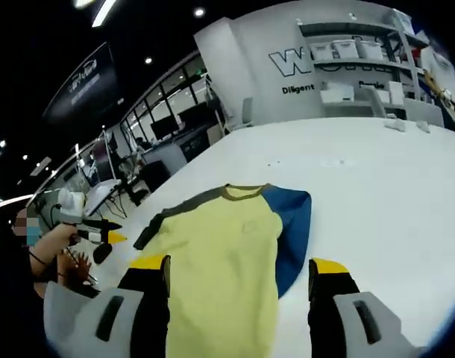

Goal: Fold the garment on the visible template until the final outline fits inside the template.

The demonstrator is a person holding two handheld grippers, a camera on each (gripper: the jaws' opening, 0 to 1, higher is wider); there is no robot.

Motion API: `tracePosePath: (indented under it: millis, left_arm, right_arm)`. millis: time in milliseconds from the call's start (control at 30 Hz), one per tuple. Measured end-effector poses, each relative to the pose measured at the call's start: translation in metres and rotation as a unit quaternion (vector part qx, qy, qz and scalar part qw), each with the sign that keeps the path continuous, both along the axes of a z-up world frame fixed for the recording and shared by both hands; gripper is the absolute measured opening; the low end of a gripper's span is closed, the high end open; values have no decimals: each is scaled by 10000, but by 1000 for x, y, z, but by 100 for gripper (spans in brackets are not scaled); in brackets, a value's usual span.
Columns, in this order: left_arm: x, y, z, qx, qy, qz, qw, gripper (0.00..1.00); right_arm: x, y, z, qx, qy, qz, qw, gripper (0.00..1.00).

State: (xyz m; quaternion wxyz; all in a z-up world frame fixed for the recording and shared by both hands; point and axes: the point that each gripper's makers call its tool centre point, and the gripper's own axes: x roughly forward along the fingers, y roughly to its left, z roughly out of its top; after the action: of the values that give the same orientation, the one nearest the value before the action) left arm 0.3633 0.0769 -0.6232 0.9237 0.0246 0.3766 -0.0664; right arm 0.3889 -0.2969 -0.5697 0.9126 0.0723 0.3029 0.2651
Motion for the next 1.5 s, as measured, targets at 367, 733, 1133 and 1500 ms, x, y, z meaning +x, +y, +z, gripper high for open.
tracePosePath:
  millis: [367,733,1133,1500]
  left_arm:
    - [20,-1,-31,-409,220,600,9971,35]
    - [35,-17,-43,-828,388,700,9933,32]
    - [38,-13,-46,-369,466,700,9958,16]
    - [41,-14,-48,-220,410,919,9947,0]
  right_arm:
    - [38,-20,-31,-299,141,-215,9992,65]
    - [70,-32,-62,-197,374,-514,9978,50]
    - [69,-33,-100,-588,690,-496,9947,37]
    - [71,-27,-101,-1136,449,-243,9922,14]
